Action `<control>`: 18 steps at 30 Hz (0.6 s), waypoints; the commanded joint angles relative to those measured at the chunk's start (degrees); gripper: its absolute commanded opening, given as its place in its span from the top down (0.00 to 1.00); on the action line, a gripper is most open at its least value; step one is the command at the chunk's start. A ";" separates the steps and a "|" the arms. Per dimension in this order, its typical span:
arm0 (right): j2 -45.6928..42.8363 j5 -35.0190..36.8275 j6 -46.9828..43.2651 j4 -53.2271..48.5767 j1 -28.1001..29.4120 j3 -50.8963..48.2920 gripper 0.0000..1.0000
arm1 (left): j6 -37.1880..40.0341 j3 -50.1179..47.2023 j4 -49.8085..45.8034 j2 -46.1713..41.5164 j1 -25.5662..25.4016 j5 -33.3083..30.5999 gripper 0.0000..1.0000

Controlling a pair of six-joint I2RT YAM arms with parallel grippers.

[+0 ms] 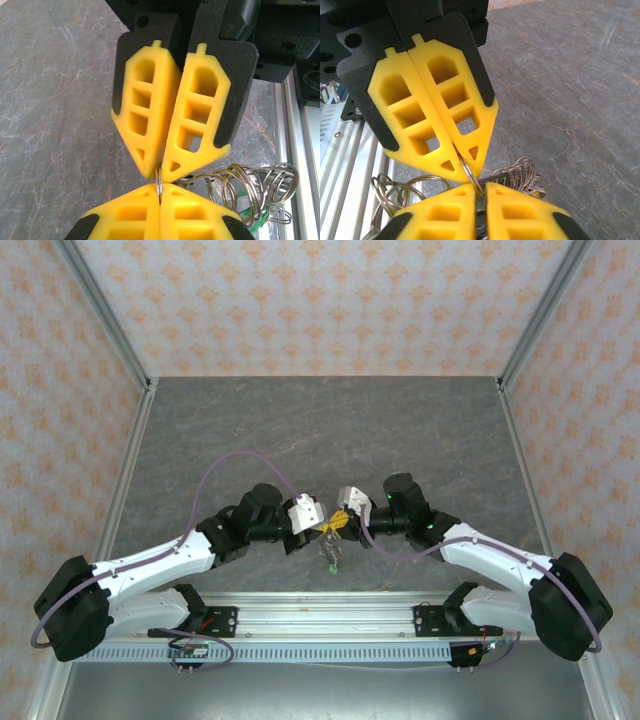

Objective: Put the keys on the keyring

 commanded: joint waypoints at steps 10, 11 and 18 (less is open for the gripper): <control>-2.95 -0.32 -3.01 -7.90 0.13 5.05 1.00 | 0.46 1.06 -3.40 -0.81 -0.38 -2.84 0.85; -3.24 -0.24 -3.42 -8.48 0.14 5.43 1.00 | 0.69 1.24 -3.73 -0.59 -0.35 -2.97 0.85; -3.19 0.65 -5.70 -13.92 0.63 8.46 1.00 | 0.57 2.62 -3.06 0.21 -0.44 -1.89 0.83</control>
